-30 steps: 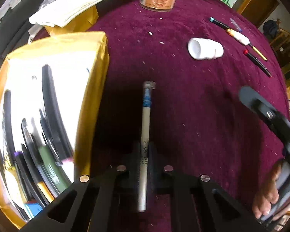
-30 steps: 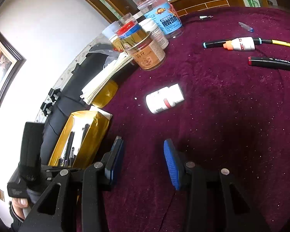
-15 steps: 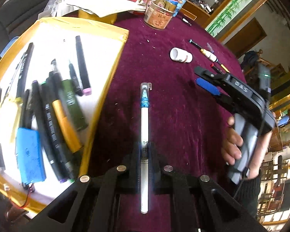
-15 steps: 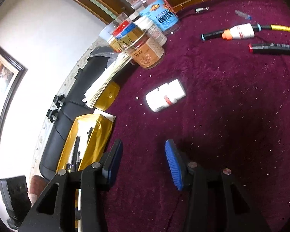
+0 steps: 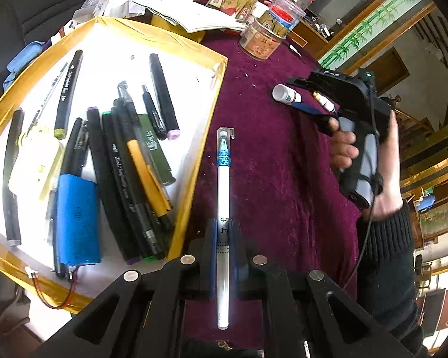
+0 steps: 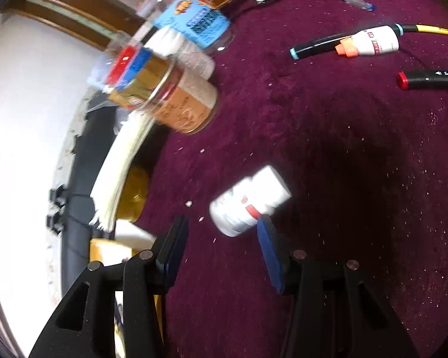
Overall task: Organize rigid objects
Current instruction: 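Grasp the white pill bottle with the right tool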
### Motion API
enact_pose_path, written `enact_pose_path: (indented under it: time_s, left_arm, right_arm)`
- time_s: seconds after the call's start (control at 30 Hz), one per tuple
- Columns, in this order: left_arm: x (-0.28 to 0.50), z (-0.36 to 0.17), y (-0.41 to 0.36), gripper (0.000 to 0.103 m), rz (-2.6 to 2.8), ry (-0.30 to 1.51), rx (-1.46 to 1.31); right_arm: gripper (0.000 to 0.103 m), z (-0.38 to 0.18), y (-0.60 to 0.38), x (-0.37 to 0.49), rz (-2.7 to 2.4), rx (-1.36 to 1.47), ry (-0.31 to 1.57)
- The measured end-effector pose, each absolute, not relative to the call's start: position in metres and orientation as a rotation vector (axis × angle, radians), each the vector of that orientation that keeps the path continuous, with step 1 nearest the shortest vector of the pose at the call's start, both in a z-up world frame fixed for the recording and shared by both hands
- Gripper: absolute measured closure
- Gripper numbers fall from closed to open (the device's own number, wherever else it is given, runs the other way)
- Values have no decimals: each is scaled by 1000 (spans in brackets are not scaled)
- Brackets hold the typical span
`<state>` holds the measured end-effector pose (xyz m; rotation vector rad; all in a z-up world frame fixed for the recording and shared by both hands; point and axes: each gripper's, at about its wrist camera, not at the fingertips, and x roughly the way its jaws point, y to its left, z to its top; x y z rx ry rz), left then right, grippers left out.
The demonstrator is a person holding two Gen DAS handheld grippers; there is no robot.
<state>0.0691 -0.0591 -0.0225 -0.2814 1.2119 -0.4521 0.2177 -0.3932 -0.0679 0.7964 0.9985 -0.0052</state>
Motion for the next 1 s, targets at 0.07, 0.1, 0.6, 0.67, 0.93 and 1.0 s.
enact_pose_path:
  time_s: [0.07,0.1,0.6,0.67,0.93,1.0]
  left_arm:
    - [69,-21,-53,97,-446,1207,-294]
    - [69,-21,-51,97,-446,1207,-297]
    - [61,-17,-52,97,-475,1201,-307]
    - [62,-18,-53,97,-474,1201,-306]
    - [58,-19,-57,97,-479,1209,-315]
    - [58,-19,-58,97,-486,1216,-323]
  right_arm:
    - [56,-71,-389,226,-29,774,1023]
    - [56,-74,-387,230,-46,762,1036]
    - [53,-80,-395,254,-141,800,1078]
    - [57,-80,-391,253,-131,759,1086]
    - [60,-71,-377,214,-12,620,1079]
    - [61,-69,-369,202,18,585,1075]
